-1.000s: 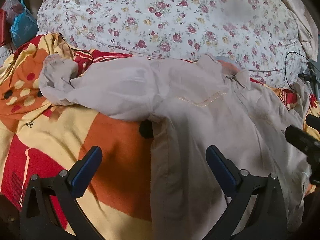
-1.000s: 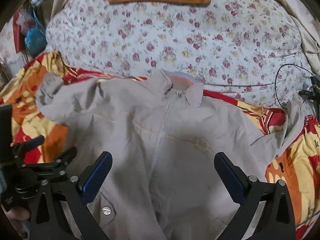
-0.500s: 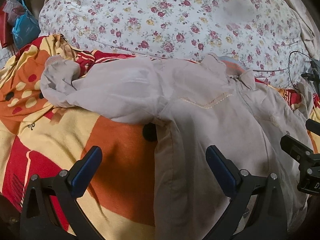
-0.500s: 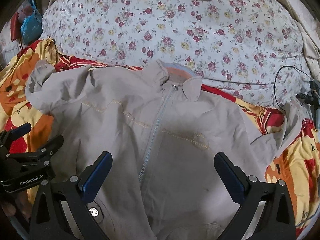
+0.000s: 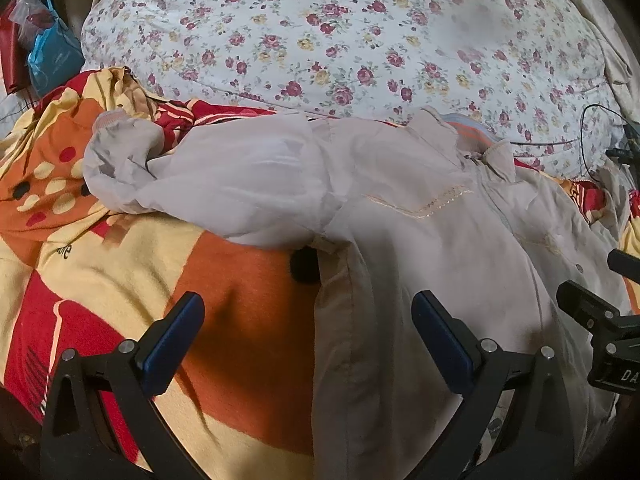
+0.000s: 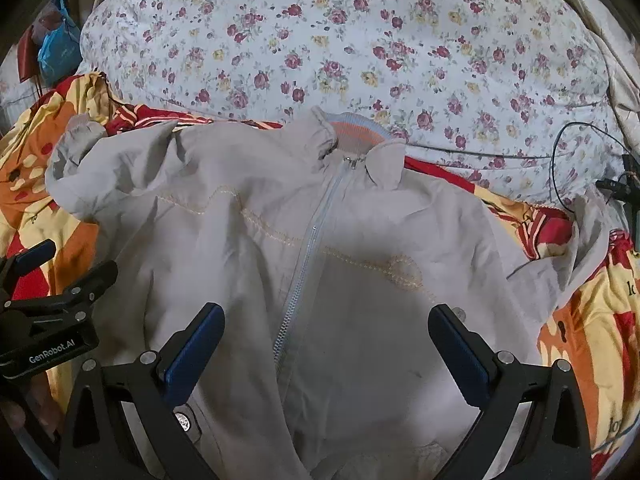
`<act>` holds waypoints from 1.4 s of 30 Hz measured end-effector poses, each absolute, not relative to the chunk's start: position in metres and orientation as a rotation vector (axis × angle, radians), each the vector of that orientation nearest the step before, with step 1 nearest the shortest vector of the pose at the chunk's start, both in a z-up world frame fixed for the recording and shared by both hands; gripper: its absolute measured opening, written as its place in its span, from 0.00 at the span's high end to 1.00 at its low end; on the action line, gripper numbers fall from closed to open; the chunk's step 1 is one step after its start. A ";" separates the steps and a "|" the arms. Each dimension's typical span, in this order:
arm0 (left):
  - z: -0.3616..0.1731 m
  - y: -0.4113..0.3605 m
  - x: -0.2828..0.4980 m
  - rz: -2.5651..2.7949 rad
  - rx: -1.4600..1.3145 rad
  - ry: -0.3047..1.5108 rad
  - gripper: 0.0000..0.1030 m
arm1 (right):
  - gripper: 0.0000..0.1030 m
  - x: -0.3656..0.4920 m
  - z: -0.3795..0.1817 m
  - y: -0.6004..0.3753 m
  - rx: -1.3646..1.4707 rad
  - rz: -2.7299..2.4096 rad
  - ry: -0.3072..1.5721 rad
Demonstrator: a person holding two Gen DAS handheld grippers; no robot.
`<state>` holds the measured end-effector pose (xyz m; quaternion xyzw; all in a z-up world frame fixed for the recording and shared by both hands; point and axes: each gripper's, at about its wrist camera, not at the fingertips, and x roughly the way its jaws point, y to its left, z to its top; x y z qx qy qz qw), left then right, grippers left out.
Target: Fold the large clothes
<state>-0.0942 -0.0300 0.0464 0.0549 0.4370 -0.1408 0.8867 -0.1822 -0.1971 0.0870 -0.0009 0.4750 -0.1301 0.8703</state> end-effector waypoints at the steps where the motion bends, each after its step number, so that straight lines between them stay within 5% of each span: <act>1: 0.046 -0.030 -0.094 -0.289 0.115 0.908 0.00 | 0.01 -0.182 0.086 -0.198 0.010 -0.269 0.996; 42: 0.045 -0.007 -0.080 -0.188 0.093 0.879 0.00 | 0.01 -0.175 0.071 -0.198 0.110 -0.195 1.010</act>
